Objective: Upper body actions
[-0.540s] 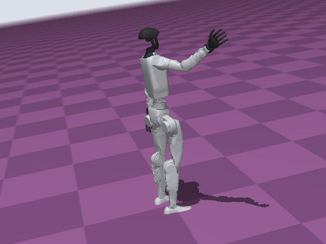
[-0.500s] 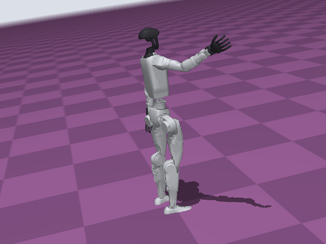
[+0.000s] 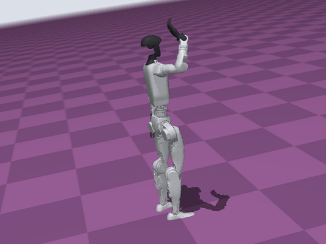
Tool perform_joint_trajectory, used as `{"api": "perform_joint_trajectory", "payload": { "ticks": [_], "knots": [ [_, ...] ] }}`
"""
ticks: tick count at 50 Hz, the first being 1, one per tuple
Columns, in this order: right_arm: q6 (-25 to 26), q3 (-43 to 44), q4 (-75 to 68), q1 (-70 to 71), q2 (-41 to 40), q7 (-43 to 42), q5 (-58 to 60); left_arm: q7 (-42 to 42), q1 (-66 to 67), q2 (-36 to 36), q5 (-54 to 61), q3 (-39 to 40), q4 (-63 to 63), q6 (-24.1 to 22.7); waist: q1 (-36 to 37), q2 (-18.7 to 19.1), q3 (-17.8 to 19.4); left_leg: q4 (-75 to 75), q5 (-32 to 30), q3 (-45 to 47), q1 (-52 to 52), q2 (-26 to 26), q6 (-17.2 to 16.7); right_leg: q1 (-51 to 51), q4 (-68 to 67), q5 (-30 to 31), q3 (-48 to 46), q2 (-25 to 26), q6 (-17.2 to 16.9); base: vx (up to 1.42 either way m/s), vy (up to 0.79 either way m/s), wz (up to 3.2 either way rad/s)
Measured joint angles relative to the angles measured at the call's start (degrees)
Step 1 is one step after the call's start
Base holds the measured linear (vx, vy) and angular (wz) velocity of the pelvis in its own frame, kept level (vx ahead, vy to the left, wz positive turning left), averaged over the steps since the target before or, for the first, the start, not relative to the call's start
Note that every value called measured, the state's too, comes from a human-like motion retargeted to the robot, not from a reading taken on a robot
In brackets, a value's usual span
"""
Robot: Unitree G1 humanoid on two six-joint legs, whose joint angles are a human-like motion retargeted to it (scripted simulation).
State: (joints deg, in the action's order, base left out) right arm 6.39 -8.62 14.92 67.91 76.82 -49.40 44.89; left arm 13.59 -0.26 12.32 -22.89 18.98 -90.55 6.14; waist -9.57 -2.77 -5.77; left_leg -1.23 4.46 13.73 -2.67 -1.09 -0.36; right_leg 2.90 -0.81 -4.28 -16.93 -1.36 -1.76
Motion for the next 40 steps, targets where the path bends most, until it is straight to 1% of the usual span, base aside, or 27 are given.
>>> {"api": "perform_joint_trajectory", "payload": {
  "ticks": [3,5,8,10,14,17,20,22,25,26,27,28,30,31,32,33,36,40],
  "knots": [
    [-0.48,-7.12,6.57,5.98,1.96,-2.29,6.29,0.13,-0.59,-0.25,0.11,-0.24,0.81,-0.30,0.08,0.07,0.14,0.07,0.01,0.08,0.34,-0.12,0.02,-0.28,-0.06,-0.08,0.02,0.17,0.02,0.00,0.00,0.00],
    [-1.59,-9.65,7.51,8.06,1.99,-4.14,7.23,0.19,-0.77,-0.83,0.17,-0.39,1.44,-0.60,0.10,0.39,0.16,0.09,-0.01,-0.02,0.46,-0.16,0.04,-0.49,-0.06,-0.16,-0.12,0.22,-0.01,0.00,0.00,0.00],
    [-2.38,-8.42,2.07,7.25,0.71,-5.68,4.36,0.30,-1.05,-2.12,0.00,-0.36,2.20,-0.98,-0.08,1.32,0.13,-0.06,-0.07,-0.47,0.24,-0.13,0.06,-0.75,0.05,-0.29,-0.53,0.20,-0.07,0.01,0.02,0.14],
    [-1.82,-4.25,-4.10,3.68,-0.48,-5.61,1.25,0.25,-1.10,-2.79,-0.37,-0.27,2.41,-1.15,-0.30,1.81,-0.07,-0.21,-0.14,-0.95,-0.10,-0.04,0.05,-0.90,0.16,-0.42,-1.00,0.09,-0.14,0.02,0.03,0.28],
    [-1.51,9.80,-19.31,-8.07,-5.10,-4.73,-7.39,-0.01,-0.78,-2.88,-0.82,-0.01,1.85,-1.13,-0.75,1.67,-0.61,-0.59,-0.30,-2.14,-0.77,0.30,0.01,-1.40,0.48,-0.71,-2.25,-0.26,-0.28,0.03,0.02,0.34],
    [-3.93,19.14,-30.72,-14.48,-9.56,-2.89,-14.85,-0.19,-0.33,-2.22,-0.69,0.09,0.94,-0.96,-1.07,0.98,-1.07,-0.99,-0.37,-3.15,-1.32,0.51,-0.06,-1.81,0.79,-0.91,-3.17,-0.46,-0.38,0.03,0.02,0.34],
    [-7.26,27.50,-48.11,-14.99,-16.33,2.87,-24.19,-0.34,0.69,-1.49,-0.42,0.64,-0.38,-0.55,-1.65,0.46,-1.67,-1.18,-0.44,-4.17,-1.61,0.63,-0.11,-2.27,1.03,-1.13,-4.10,-0.53,-0.53,0.04,-0.02,0.29],
    [-5.66,31.93,-57.99,-13.43,-18.87,9.30,-31.32,-0.51,1.28,-1.11,-0.46,1.29,-1.17,-0.22,-1.62,0.16,-1.82,-1.19,-0.45,-4.35,-1.58,0.58,-0.09,-2.40,0.97,-1.22,-4.20,-0.45,-0.60,0.00,0.00,0.00],
    [0.56,38.59,-64.67,-13.07,-21.99,18.99,-44.25,-0.54,2.17,-0.79,-0.34,2.17,-2.04,0.05,-1.33,-0.20,-1.61,-1.27,-0.40,-4.47,-1.38,0.45,-0.08,-2.64,0.85,-1.32,-4.31,-0.32,-0.64,0.00,0.00,0.00],
    [-0.54,40.20,-63.46,-13.67,-23.37,21.37,-48.25,-0.45,2.39,-0.75,-0.21,2.30,-2.31,0.15,-1.20,-0.19,-1.50,-1.23,-0.36,-4.44,-1.28,0.40,-0.06,-2.66,0.82,-1.34,-4.27,-0.24,-0.62,0.00,0.00,0.00],
    [-2.85,41.45,-61.89,-14.28,-24.67,22.39,-51.74,-0.39,2.60,-0.72,-0.06,2.43,-2.61,0.25,-1.10,-0.14,-1.41,-1.18,-0.32,-4.38,-1.18,0.37,-0.03,-2.65,0.80,-1.36,-4.21,-0.15,-0.60,0.00,0.00,0.00],
    [-7.58,42.00,-59.59,-14.88,-25.84,20.65,-54.22,-0.38,2.79,-0.71,0.14,2.58,-2.98,0.34,-1.09,-0.02,-1.35,-1.07,-0.27,-4.28,-1.08,0.35,0.03,-2.57,0.78,-1.35,-4.09,-0.04,-0.56,0.00,0.01,-0.19],
    [-18.72,40.73,-54.18,-16.10,-26.58,9.67,-53.28,-0.40,3.32,-0.89,0.63,2.98,-3.61,0.52,-1.35,0.37,-1.18,-0.82,-0.17,-3.87,-0.77,0.31,0.12,-2.37,0.71,-1.28,-3.60,0.16,-0.46,-0.01,0.03,-0.26],
    [-21.09,38.79,-50.81,-16.56,-26.00,3.71,-48.67,-0.24,3.62,-1.00,0.85,2.98,-3.81,0.52,-1.49,0.60,-1.02,-0.75,-0.12,-3.51,-0.58,0.25,0.12,-2.28,0.65,-1.22,-3.25,0.22,-0.39,-0.03,0.04,-0.35],
    [-22.19,36.69,-47.20,-16.86,-25.32,-0.73,-44.11,-0.04,3.89,-1.05,0.98,2.90,-3.96,0.53,-1.61,0.83,-0.83,-0.67,-0.05,-3.14,-0.39,0.19,0.13,-2.18,0.59,-1.15,-2.90,0.29,-0.33,-0.04,0.04,-0.39],
    [-20.72,34.28,-43.12,-16.84,-24.43,-2.10,-39.68,0.24,4.12,-0.98,0.92,2.68,-4.00,0.57,-1.67,1.07,-0.59,-0.59,0.02,-2.74,-0.18,0.13,0.14,-2.08,0.53,-1.07,-2.53,0.37,-0.25,-0.04,0.04,-0.41],
    [-17.33,26.82,-30.89,-15.75,-20.73,-0.30,-29.46,0.31,4.43,-0.48,-0.29,1.70,-3.70,0.69,-1.18,1.47,0.10,-0.24,0.19,-1.43,0.65,0.05,0.20,-1.82,0.28,-0.82,-1.34,0.54,-0.04,-0.02,0.00,-0.41],
    [-13.31,15.31,-16.19,-11.90,-12.83,-1.21,-14.43,-0.23,4.18,0.76,-1.23,0.65,-2.71,0.73,-0.55,1.23,0.38,0.09,0.30,-0.29,1.25,0.16,0.14,-1.38,0.02,-0.58,-0.09,0.46,0.16,-0.01,-0.05,-0.28]
  ]
}}
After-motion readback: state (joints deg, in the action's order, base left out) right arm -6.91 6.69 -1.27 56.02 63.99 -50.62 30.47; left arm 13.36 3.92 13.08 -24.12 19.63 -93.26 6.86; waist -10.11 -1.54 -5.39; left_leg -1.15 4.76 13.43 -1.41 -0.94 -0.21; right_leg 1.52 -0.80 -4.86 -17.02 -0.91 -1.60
